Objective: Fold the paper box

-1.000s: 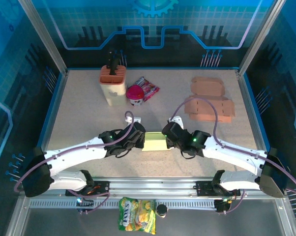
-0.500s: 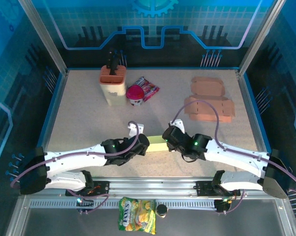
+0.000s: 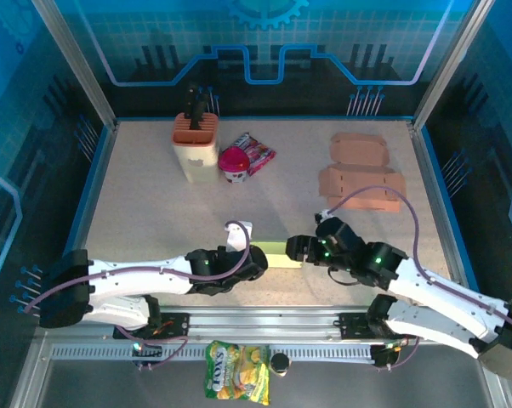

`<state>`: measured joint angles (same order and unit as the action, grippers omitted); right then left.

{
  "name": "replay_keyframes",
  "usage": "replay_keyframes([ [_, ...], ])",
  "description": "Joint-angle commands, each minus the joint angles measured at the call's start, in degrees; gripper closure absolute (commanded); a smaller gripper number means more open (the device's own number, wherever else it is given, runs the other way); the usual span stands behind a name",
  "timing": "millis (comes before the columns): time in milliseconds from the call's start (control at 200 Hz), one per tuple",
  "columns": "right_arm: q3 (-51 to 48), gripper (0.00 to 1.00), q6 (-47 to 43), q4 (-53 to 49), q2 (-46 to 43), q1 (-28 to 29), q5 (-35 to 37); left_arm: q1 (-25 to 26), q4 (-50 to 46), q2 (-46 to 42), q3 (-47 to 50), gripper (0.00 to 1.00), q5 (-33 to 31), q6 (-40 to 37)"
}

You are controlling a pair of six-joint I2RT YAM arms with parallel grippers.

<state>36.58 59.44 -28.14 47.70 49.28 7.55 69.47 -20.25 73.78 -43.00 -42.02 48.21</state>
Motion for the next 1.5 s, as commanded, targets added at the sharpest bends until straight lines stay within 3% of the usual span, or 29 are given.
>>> replay_keyframes([
  [0,-4.6,0.2,12.1,7.2,-3.1,-3.5,-11.1,0.8,-1.9,1.5,-1.4,1.0,-2.1,2.4],
  [230,-14.0,0.18,31.8,24.3,-7.8,-7.1,-16.5,1.3,-1.2,2.9,-1.6,1.0,-2.5,3.4],
  [380,-17.3,0.18,39.5,28.7,-8.1,-8.8,-19.1,1.5,-1.8,2.8,-2.3,1.0,-2.8,3.3],
  [660,-21.1,0.23,42.0,29.3,-9.7,-12.3,-19.3,1.7,-1.4,2.7,-2.1,1.0,-2.7,3.2],
  [895,-23.8,0.42,41.6,30.8,-9.3,-15.0,-21.1,1.7,-1.2,2.7,-2.5,1.0,-2.6,2.9],
  [985,-24.2,0.44,40.9,30.8,-9.0,-15.1,-21.3,1.6,-1.4,2.6,-2.8,1.0,-2.4,2.6],
  [1226,-25.4,0.5,39.6,30.6,-8.2,-15.3,-21.0,1.8,-2.1,-2.1,-3.2,0.63,0.4,3.1],
  [1496,-25.0,0.51,38.1,28.9,-8.5,-15.4,-20.3,1.0,-0.9,-11.3,-1.7,0.4,5.7,3.6],
])
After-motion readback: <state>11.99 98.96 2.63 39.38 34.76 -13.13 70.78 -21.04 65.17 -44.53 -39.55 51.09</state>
